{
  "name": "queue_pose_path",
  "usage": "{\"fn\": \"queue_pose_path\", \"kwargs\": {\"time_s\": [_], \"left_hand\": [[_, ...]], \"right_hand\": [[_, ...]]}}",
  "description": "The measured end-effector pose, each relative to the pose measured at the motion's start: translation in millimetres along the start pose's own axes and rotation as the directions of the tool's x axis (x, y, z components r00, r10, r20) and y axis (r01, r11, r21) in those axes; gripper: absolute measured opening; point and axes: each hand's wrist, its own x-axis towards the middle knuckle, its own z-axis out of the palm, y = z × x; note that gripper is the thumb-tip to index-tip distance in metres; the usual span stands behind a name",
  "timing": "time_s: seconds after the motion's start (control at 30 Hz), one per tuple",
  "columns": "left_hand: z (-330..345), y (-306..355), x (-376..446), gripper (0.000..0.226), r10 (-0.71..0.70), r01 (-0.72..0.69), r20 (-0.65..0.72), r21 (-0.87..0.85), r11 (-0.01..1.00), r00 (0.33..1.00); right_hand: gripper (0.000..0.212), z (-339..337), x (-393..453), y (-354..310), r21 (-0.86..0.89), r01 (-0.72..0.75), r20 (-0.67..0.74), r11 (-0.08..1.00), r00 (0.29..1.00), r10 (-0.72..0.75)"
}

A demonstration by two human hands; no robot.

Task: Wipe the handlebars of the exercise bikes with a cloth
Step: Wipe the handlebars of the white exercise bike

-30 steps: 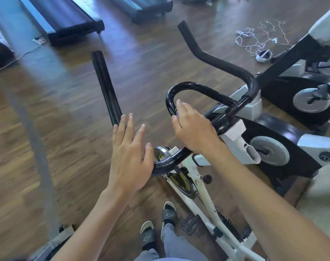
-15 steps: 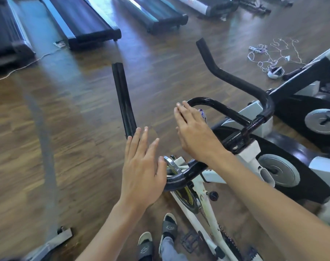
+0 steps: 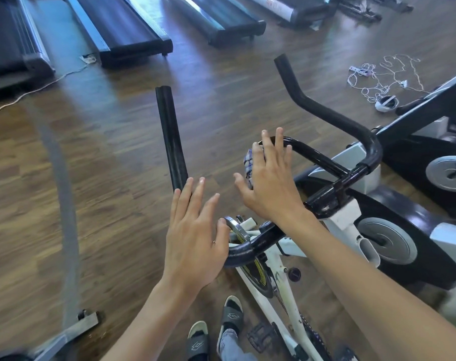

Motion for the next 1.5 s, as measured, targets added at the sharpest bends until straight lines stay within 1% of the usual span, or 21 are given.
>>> {"fn": "queue_pose_path", "kwargs": {"time_s": [0.1, 0.17, 0.23, 0.4, 0.5, 0.57, 0.63, 0.73, 0.8, 0.87, 0.93, 1.03, 1.07, 1.1, 1.17, 1.23, 1.3, 1.33, 1.4, 1.5], "left_hand": [[0, 0, 0, 0.054, -0.003, 0.003, 0.004, 0.012, 1.0, 1.0], [0, 1, 0, 0.053, -0.001, 0.001, 0.003, 0.016, 1.0, 1.0], [0, 1, 0, 0.052, -0.003, 0.003, 0.001, 0.015, 1.0, 1.0], [0, 0, 0, 0.052, 0.002, -0.002, 0.01, 0.009, 1.0, 1.0], [-1, 0, 1, 0.051, 0.002, -0.003, 0.007, 0.01, 1.0, 1.0], [0, 2, 1, 0.049, -0.009, 0.009, -0.003, 0.011, 1.0, 1.0], [0, 2, 2, 0.048, -0.01, 0.01, -0.008, -0.003, 1.0, 1.0], [0, -2, 2, 0.049, 0.009, -0.009, 0.001, -0.018, 1.0, 1.0], [1, -4, 3, 0.048, 0.016, -0.016, 0.009, -0.016, 1.0, 1.0], [2, -5, 3, 0.047, 0.014, -0.014, 0.011, -0.014, 1.0, 1.0], [2, -5, 4, 0.045, 0.011, -0.011, 0.008, -0.021, 1.0, 1.0], [2, -5, 3, 0.044, 0.013, -0.013, 0.002, -0.02, 1.0, 1.0], [2, -4, 2, 0.044, 0.015, -0.015, -0.001, -0.02, 1.0, 1.0], [2, -4, 2, 0.044, 0.016, -0.016, -0.005, -0.021, 1.0, 1.0], [2, -3, 2, 0.045, 0.02, -0.021, -0.011, -0.025, 0.999, 1.0], [1, -3, 2, 0.045, 0.031, -0.031, -0.013, -0.021, 0.999, 0.999], [2, -4, 2, 0.045, 0.032, -0.033, -0.015, -0.026, 0.999, 0.999], [3, -5, 1, 0.046, 0.032, -0.032, -0.015, -0.03, 0.999, 0.999], [3, -7, 0, 0.048, 0.036, -0.037, -0.015, -0.044, 0.998, 0.999], [4, -9, 0, 0.048, 0.021, -0.025, -0.033, -0.116, 0.993, 0.999]], "right_hand": [[0.063, 0, -1, 1, 0.108, 0.003, -0.012, 0.994, 1.0, -0.002], [0.055, 0, -1, 2, 0.123, 0.035, -0.035, 0.992, 0.999, -0.031], [0.052, 3, 3, 2, 0.073, 0.063, -0.031, 0.995, 0.998, -0.061], [0.055, 11, 30, -4, -0.032, 0.086, -0.035, 0.996, 0.996, -0.087], [0.056, 14, 10, 2, -0.042, 0.1, -0.039, 0.994, 0.994, -0.102], [0.058, 14, -1, 5, -0.07, 0.116, -0.012, 0.991, 0.993, -0.117], [0.057, 15, 13, 3, -0.137, 0.138, -0.008, 0.981, 0.99, -0.141], [0.06, 17, 51, -8, -0.213, 0.111, 0.035, 0.971, 0.994, -0.106], [0.06, 17, 59, -9, -0.234, 0.104, 0.053, 0.967, 0.994, -0.094], [0.058, 17, 42, -6, -0.194, 0.101, 0.034, 0.976, 0.995, -0.096], [0.058, 13, 7, -2, -0.129, 0.11, -0.014, 0.986, 0.994, -0.113], [0.051, 0, -46, 6, 0.019, 0.05, -0.033, 0.999, 0.998, -0.049], [0.048, -6, -63, 8, 0.035, 0.054, -0.044, 0.998, 0.998, -0.052], [0.047, -11, -78, 8, 0.017, 0.079, -0.052, 0.997, 0.996, -0.078], [0.051, -20, -98, 4, -0.013, 0.18, -0.018, 0.984, 0.983, -0.18], [0.051, -20, -106, -1, 0.085, 0.244, 0.035, 0.966, 0.968, -0.248], [0.051, -19, -96, -7, 0.197, 0.253, 0.052, 0.947, 0.962, -0.268], [0.052, -18, -90, -8, 0.221, 0.248, 0.053, 0.943, 0.963, -0.266], [0.047, -16, -89, -11, 0.224, 0.243, 0.013, 0.944, 0.968, -0.252], [0.036, -13, -109, -14, 0.293, 0.282, -0.107, 0.913, 0.959, -0.262]]}}
